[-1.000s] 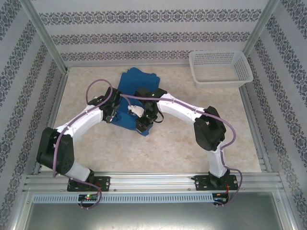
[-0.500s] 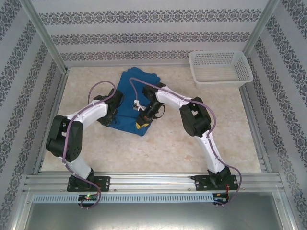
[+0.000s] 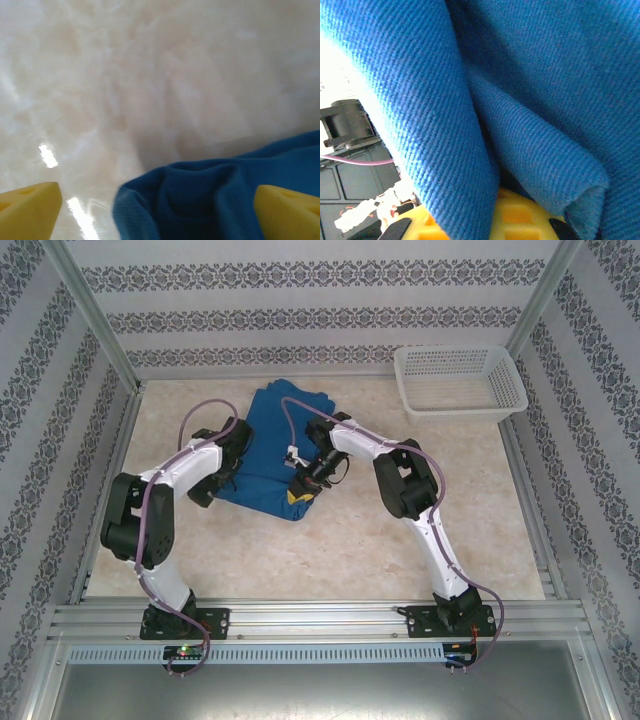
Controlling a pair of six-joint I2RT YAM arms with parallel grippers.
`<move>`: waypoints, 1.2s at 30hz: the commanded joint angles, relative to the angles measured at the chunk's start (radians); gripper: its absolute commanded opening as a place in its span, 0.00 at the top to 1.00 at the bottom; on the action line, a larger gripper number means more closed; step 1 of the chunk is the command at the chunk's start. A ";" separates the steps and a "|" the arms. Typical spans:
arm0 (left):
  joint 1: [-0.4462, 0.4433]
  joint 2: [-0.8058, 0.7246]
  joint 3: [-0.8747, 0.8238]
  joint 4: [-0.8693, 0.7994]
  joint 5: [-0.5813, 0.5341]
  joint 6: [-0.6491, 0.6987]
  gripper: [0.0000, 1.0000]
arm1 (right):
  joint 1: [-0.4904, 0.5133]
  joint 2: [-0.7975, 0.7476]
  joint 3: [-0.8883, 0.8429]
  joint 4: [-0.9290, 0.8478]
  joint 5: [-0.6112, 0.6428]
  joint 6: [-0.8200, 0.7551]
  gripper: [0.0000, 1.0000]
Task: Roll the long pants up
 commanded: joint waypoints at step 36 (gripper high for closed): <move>-0.213 -0.599 -0.415 -0.083 0.200 -0.114 0.52 | -0.033 0.053 0.022 0.027 0.014 0.014 1.00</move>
